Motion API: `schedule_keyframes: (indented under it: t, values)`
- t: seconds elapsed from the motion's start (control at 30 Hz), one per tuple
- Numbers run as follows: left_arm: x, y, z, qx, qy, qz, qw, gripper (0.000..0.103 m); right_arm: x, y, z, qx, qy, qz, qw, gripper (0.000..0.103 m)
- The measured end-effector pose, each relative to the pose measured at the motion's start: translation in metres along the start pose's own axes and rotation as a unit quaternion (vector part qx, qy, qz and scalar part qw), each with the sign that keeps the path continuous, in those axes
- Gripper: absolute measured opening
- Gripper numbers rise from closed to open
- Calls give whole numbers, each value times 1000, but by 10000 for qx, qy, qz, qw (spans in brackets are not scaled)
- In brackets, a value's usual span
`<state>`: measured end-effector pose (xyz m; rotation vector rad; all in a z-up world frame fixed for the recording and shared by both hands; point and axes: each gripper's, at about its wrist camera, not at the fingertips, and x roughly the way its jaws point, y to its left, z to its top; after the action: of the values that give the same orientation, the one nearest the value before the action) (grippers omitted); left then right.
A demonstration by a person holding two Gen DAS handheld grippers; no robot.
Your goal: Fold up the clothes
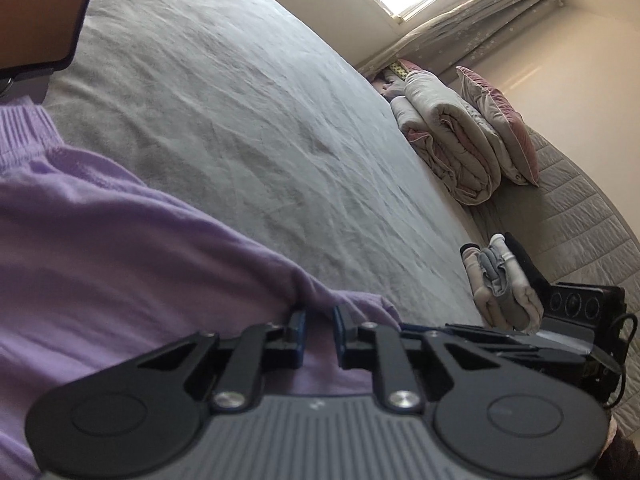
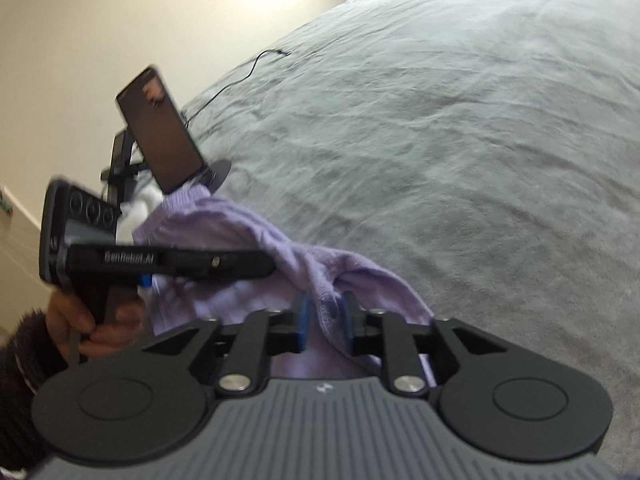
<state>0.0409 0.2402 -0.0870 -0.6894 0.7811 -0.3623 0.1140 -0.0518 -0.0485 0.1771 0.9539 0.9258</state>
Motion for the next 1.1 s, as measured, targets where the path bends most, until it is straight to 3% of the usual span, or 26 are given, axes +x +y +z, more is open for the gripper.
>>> schedule_keyframes:
  t: [0.03,0.07,0.33,0.5,0.53,0.6,0.7,0.87,0.93,1.03,1.1]
  values:
    - [0,0,0,29,9,9,10000,15,0,-5,2,200,-7,108,9997,43]
    - [0,-1,-1,66,13,17,10000,15,1,-10,3,394,0,213,9990,45]
    - [0,-10,-3,470,34,96,9988,15,29,-25,15,1578,114,981,9825,45]
    - [-5,-15,-3,747,-39,184,9970,16,37,-29,22,2082,-204,1057,9721,44]
    - [-8,-16,-3,813,-101,214,9964,18,34,-32,23,2166,-294,1036,9703,43]
    - [-19,-16,0,921,-332,304,9947,24,31,-38,23,2315,-421,948,9673,29]
    - [-37,-5,8,848,-731,482,9925,25,33,-42,22,2390,-392,696,9677,10]
    - [-49,14,18,705,-1056,1311,9832,24,30,-28,30,1900,-726,512,9778,9]
    - [-48,20,18,724,-1061,1639,9781,14,34,-33,33,1788,-711,290,9809,9]
    - [-47,17,17,893,-1053,1765,9746,13,45,-45,35,1819,-510,218,9817,3]
    - [-47,13,16,1045,-1042,1854,9715,13,44,-53,36,1924,-419,397,9796,3]
